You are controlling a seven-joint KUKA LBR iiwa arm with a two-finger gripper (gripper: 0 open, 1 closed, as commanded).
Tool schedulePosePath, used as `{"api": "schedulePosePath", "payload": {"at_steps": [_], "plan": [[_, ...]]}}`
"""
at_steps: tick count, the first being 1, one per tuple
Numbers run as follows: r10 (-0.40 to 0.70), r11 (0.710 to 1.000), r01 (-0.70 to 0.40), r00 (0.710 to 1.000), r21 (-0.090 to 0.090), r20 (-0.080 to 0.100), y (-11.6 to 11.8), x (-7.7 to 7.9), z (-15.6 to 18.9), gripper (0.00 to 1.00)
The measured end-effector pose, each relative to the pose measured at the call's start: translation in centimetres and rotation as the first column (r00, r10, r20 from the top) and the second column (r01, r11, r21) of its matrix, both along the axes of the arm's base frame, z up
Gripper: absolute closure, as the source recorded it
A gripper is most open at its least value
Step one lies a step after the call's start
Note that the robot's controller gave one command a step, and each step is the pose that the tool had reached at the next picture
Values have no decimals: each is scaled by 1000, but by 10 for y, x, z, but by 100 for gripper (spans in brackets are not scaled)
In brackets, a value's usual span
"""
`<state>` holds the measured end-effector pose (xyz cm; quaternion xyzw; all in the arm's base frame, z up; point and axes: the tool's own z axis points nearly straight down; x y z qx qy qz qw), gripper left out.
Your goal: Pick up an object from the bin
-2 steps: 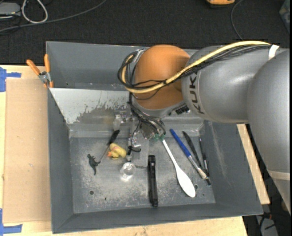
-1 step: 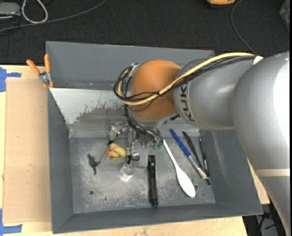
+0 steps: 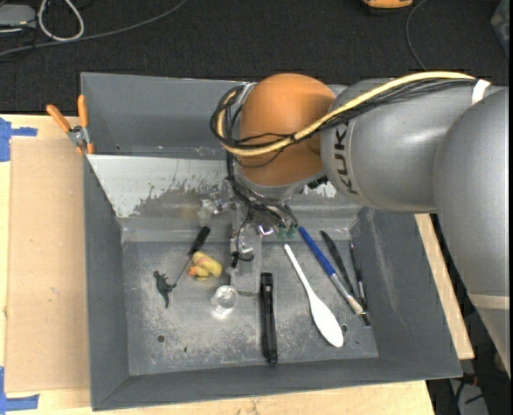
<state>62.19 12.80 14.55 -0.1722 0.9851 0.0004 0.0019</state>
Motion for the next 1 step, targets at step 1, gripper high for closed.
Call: {"api": "schedulePosePath", "payload": {"at_steps": [1], "plan": [[-48,999,48,999,0,-8,1,0,-76,0]]}}
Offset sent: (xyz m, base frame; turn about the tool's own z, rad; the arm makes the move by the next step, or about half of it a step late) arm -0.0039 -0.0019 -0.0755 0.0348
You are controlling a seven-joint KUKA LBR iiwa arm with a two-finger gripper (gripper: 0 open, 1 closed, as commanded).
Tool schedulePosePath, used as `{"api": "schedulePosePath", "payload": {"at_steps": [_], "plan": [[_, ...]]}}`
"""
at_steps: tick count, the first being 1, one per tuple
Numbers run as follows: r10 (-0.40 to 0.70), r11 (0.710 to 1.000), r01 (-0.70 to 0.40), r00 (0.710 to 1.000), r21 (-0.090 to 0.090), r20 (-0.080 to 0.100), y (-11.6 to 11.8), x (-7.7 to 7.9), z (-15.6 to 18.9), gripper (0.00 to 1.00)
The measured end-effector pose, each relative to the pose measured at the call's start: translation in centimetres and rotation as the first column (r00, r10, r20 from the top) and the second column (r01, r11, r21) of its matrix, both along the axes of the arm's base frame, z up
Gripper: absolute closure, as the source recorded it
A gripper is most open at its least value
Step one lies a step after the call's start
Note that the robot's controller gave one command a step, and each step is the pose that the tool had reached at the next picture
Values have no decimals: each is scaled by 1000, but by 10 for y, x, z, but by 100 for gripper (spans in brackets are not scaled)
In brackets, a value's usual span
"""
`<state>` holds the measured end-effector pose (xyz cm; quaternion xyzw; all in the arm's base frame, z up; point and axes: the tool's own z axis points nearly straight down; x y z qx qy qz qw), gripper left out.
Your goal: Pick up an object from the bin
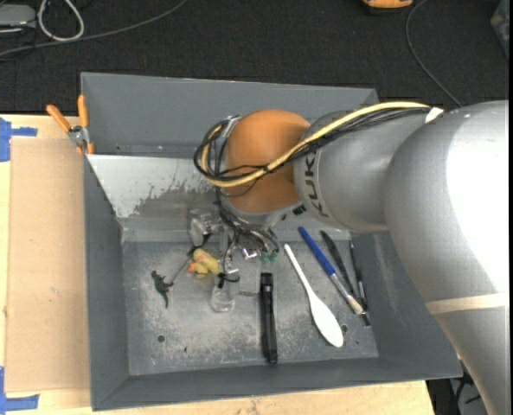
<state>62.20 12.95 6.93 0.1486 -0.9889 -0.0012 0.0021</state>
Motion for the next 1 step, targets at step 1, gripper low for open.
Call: {"api": "schedulePosePath", "payload": {"at_steps": [1], "plan": [[9,1000,-9,1000,3,13,-2,-3,2,100]]}}
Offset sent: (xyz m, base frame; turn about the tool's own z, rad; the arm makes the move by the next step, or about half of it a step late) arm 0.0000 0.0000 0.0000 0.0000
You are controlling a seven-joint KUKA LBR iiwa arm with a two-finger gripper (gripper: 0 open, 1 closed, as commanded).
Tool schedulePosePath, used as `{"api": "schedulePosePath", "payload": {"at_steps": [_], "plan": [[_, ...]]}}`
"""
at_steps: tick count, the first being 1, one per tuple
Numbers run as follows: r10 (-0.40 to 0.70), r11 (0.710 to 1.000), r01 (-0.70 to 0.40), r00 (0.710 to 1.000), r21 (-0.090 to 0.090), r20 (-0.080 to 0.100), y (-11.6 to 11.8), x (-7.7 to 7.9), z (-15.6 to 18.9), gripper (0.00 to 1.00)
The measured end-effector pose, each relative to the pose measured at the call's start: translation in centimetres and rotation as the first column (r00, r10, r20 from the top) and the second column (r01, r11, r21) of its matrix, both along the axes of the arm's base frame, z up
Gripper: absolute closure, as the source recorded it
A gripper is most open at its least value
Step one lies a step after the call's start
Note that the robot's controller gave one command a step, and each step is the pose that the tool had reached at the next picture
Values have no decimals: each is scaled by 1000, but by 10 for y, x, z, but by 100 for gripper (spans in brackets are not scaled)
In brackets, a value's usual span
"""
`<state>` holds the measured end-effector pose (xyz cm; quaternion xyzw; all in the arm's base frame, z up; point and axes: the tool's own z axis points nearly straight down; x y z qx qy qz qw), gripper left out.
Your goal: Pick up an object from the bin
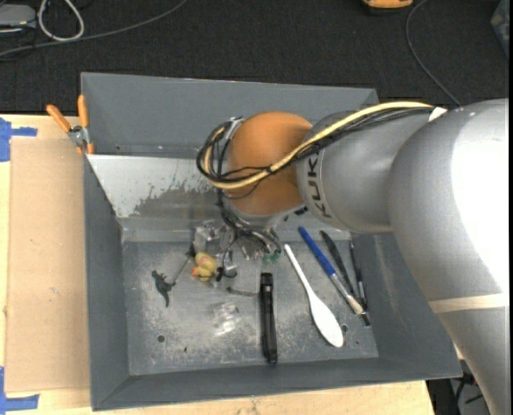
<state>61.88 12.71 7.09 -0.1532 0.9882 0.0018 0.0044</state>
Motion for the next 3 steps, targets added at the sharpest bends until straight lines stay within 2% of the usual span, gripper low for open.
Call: {"api": "schedulePosePath", "payload": {"at_steps": [1,2,3], "plan": [[-1,1000,1,1000,0,0,0,0,0,100],[-2,1000,2,1000,-2,-9,0,-3,36,100],[-1,1000,1,1000,-1,-1,0,-1,72,100]]}}
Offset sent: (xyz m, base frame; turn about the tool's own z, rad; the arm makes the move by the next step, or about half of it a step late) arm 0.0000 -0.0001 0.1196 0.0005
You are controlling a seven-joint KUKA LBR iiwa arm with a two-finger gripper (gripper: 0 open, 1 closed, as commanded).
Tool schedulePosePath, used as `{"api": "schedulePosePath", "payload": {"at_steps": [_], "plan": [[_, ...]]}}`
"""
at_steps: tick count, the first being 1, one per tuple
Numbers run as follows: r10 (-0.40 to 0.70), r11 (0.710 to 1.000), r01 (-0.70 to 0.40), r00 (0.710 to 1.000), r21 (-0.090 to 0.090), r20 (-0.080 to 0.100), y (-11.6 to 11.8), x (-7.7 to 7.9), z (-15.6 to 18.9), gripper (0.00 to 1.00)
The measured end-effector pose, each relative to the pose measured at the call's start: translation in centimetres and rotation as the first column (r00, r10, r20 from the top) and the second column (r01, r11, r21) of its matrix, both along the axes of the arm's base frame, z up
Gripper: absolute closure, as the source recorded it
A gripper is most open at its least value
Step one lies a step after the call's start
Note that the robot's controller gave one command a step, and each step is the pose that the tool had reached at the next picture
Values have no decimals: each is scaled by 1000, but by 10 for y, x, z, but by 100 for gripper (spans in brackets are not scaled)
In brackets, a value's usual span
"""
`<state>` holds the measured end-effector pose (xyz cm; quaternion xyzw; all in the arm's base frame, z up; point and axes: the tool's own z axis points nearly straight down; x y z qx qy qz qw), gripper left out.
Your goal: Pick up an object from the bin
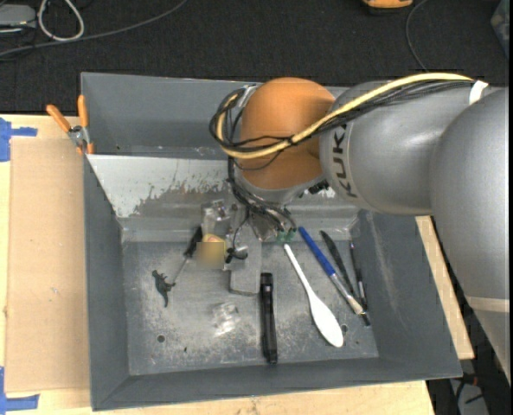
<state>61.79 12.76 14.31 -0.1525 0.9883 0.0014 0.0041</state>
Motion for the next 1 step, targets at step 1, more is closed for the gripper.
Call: {"api": "schedulePosePath", "payload": {"at_steps": [1], "plan": [[-1,1000,1,1000,1,5,1,1,18,100]]}}
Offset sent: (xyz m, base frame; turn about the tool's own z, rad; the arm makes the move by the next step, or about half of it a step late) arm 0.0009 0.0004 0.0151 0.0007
